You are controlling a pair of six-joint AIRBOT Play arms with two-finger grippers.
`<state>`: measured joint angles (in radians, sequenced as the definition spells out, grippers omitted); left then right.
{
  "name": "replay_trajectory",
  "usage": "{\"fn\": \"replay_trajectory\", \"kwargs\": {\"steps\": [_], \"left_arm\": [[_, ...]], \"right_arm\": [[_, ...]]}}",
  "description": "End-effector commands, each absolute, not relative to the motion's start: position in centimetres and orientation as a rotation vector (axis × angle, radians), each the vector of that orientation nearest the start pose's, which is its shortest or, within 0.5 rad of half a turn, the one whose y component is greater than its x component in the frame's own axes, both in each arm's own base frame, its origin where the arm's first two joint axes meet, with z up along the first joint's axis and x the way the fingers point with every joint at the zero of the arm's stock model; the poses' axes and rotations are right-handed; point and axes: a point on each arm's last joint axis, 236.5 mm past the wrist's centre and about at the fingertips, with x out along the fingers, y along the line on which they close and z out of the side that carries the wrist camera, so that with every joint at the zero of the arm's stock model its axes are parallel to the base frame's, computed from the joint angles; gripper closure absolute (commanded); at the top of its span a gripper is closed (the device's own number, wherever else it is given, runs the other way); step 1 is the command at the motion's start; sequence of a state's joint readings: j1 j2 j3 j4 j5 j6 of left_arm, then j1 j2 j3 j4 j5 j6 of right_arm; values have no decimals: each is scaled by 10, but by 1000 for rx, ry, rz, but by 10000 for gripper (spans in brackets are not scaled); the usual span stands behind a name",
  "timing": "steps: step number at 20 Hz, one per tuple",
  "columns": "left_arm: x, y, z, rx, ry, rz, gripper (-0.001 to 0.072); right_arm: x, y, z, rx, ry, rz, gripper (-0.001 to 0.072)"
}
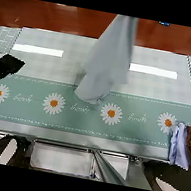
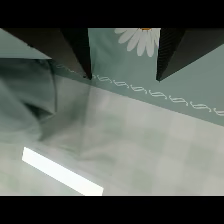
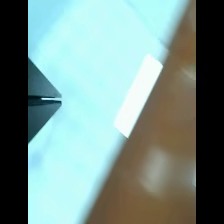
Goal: Fold the shirts.
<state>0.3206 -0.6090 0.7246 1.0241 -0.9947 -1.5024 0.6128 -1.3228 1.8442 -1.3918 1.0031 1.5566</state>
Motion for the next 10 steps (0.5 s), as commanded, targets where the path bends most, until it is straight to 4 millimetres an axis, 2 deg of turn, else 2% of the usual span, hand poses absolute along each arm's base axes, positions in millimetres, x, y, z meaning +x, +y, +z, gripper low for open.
{"fn": "replay_trajectory", "kwargs": {"steps": [1,3,5,6,7,8,9,10], "left_arm": [[303,-12,105,-555,779,-45,204],[303,-12,105,-555,779,-44,204],[303,-12,104,-554,779,-44,204],[303,-12,104,-554,779,-44,205],[303,-12,104,-554,779,-44,204],[303,-12,105,-554,778,-43,204],[303,-11,104,-543,778,-44,204],[303,-10,104,-514,778,-53,204]], "right_arm": [[352,399,189,-30,766,892,689],[351,430,130,-63,864,908,689],[357,446,88,-16,945,899,688],[361,446,77,23,980,882,617],[367,440,74,50,999,865,339],[374,428,76,53,1013,846,305],[385,407,83,49,1030,817,305],[397,378,95,49,1040,774,305]]}}
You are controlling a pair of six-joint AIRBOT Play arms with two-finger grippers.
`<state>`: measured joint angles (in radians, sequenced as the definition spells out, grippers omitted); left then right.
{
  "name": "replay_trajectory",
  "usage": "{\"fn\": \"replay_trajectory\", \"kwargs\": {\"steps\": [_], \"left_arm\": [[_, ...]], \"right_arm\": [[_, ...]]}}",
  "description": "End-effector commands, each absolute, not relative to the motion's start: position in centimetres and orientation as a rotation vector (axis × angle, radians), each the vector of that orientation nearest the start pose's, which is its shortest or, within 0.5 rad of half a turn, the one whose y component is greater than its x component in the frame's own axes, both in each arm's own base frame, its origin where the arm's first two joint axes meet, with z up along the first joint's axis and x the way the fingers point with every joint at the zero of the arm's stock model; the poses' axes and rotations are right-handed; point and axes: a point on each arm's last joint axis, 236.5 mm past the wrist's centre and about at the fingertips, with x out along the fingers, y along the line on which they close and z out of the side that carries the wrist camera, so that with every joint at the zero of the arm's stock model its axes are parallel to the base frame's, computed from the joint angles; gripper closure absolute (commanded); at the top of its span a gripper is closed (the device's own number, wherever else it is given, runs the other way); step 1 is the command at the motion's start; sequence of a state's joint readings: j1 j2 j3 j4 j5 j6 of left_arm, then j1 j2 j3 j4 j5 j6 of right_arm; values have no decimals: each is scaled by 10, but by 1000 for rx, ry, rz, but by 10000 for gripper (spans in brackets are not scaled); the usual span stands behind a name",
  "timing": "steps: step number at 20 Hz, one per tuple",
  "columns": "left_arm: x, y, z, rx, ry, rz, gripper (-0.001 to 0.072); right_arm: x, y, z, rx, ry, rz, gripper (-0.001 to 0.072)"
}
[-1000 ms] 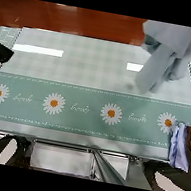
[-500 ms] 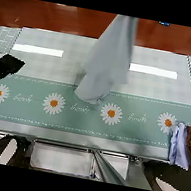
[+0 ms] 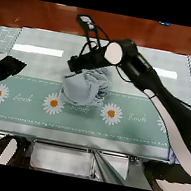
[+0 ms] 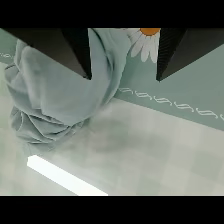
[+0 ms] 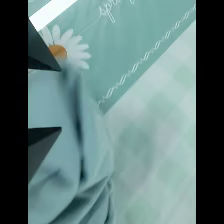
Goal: Fold the shirts.
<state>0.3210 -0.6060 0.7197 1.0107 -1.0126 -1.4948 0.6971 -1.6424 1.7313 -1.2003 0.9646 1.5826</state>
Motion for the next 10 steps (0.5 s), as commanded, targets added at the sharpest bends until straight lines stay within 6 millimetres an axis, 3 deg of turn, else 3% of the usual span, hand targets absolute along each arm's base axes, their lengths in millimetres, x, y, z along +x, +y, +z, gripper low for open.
{"fn": "replay_trajectory", "kwargs": {"steps": [1,2,4,6,8,10], "left_arm": [[301,-10,103,-486,786,-62,204],[297,-4,100,-455,802,-45,204],[291,11,98,-452,824,1,204],[288,16,97,-560,817,53,204],[281,-12,78,-699,911,-18,204],[275,-59,57,-858,1031,-206,204]], "right_arm": [[410,341,106,40,1039,711,305],[423,293,114,21,1055,608,305],[435,176,122,1,1079,337,305],[419,86,111,86,1096,125,305],[388,44,80,277,1102,40,305],[353,30,43,438,1116,31,305]]}}
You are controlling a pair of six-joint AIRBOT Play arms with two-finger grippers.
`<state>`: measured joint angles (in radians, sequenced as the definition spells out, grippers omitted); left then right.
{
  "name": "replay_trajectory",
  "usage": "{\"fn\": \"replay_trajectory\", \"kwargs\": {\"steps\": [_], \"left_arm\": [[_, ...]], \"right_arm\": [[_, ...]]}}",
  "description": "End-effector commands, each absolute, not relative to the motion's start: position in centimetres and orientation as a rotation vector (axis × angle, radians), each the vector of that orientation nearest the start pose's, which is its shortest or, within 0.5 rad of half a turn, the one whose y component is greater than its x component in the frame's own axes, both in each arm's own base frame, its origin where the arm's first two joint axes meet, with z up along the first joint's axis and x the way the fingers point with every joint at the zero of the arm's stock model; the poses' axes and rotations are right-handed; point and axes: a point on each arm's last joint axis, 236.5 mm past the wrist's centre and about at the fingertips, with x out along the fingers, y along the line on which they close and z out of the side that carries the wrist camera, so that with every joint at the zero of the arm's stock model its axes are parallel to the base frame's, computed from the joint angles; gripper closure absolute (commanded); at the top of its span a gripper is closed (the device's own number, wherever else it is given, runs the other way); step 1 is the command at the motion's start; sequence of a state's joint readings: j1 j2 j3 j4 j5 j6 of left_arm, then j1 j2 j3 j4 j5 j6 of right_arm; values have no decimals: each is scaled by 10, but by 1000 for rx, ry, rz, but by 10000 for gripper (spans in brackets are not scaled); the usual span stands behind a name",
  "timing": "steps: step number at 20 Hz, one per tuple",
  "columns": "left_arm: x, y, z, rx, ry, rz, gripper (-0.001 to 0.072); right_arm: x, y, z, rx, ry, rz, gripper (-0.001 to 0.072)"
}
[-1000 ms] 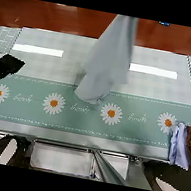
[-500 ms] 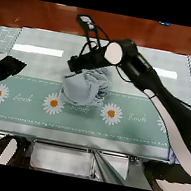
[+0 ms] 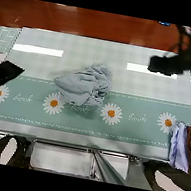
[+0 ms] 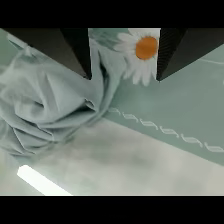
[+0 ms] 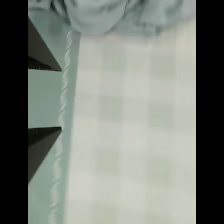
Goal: Fold the shirts.
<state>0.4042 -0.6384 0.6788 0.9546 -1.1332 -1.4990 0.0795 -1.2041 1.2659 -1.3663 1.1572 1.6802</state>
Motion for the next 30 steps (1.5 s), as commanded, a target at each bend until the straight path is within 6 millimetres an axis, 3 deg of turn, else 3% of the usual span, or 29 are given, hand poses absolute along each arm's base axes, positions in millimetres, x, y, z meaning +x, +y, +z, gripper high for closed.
{"fn": "replay_trajectory", "kwargs": {"steps": [1,3,6,9,12,13,14,15,17,20,23,26,30], "left_arm": [[274,-77,50,-903,1069,-298,204],[275,-98,30,-945,1130,-388,204],[290,-115,-10,-875,1185,-426,204],[302,-139,-46,-874,1247,-461,204],[318,-151,-73,-842,1289,-432,204],[325,-154,-74,-827,1287,-437,205],[329,-158,-71,-811,1286,-461,371],[334,-159,-62,-782,1266,-507,681],[342,-151,-42,-767,1248,-555,691],[348,-121,-17,-777,1204,-574,690],[348,-104,-9,-803,1182,-562,690],[346,-102,-8,-809,1186,-566,690],[346,-103,-8,-809,1186,-566,690]], "right_arm": [[336,28,27,501,1138,27,305],[308,32,0,586,1180,50,305],[286,54,-25,636,1241,118,305],[279,75,-29,618,1271,175,305],[280,100,-29,601,1273,229,305],[281,110,-33,608,1285,241,305],[282,121,-38,617,1301,255,305],[282,134,-42,634,1316,275,305],[282,164,-48,688,1345,324,305],[282,213,-58,765,1365,396,305],[286,251,-70,817,1389,443,305],[295,278,-75,807,1417,490,305],[314,297,-83,831,1437,495,305]]}}
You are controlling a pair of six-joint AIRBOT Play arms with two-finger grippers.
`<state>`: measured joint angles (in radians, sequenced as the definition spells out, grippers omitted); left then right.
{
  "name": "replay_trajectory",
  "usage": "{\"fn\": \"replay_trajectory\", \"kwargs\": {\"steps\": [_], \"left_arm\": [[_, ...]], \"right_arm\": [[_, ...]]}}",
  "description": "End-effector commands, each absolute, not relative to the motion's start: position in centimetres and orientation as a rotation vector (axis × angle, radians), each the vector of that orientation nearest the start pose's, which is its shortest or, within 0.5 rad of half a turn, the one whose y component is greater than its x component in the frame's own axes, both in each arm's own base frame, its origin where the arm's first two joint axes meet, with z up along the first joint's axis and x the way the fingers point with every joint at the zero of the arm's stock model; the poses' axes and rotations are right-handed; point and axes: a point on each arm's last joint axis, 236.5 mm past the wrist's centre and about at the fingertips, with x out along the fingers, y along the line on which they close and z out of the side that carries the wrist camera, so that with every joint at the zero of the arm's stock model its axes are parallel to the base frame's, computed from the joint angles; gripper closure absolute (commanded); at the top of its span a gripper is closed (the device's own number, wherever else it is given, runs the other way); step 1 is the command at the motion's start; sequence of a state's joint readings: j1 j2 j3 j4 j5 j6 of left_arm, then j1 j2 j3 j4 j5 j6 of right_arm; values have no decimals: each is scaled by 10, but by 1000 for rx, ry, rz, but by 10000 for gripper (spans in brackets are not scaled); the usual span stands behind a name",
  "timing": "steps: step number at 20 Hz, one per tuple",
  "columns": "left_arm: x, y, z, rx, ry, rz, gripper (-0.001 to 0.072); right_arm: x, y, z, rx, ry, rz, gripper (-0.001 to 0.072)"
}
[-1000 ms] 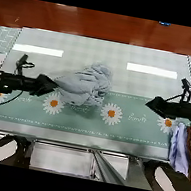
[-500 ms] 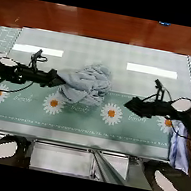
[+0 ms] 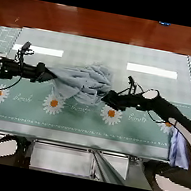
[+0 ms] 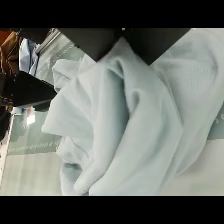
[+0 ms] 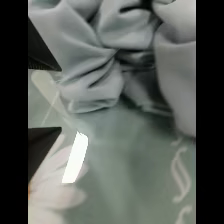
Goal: Fold the shirts.
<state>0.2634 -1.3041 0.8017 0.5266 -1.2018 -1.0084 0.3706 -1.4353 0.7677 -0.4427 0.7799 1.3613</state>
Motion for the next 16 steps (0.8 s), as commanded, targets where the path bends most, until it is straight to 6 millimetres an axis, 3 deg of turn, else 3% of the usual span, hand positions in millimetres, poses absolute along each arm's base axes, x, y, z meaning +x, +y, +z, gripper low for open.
{"fn": "replay_trajectory", "kwargs": {"steps": [1,3,4,7,8,9,11,13,14,16], "left_arm": [[346,-103,-8,-808,1186,-567,690],[346,-105,-8,-807,1188,-571,690],[346,-106,-7,-808,1188,-574,690],[352,-107,1,-843,1157,-581,690],[356,-107,11,-855,1137,-598,690],[361,-106,28,-857,1108,-629,690],[374,-99,79,-815,1001,-688,690],[392,-92,149,-759,845,-716,690],[398,-94,186,-736,769,-740,690],[398,-103,258,-667,643,-789,690]], "right_arm": [[316,302,-87,831,1450,497,306],[312,317,-93,813,1483,523,307],[310,324,-95,801,1494,537,345],[315,345,-77,739,1460,642,689],[320,347,-59,702,1439,705,689],[328,338,-37,629,1410,748,690],[366,294,14,482,1293,666,690],[410,242,95,388,1085,559,690],[422,222,140,368,985,532,690],[425,194,235,313,790,525,690]]}}
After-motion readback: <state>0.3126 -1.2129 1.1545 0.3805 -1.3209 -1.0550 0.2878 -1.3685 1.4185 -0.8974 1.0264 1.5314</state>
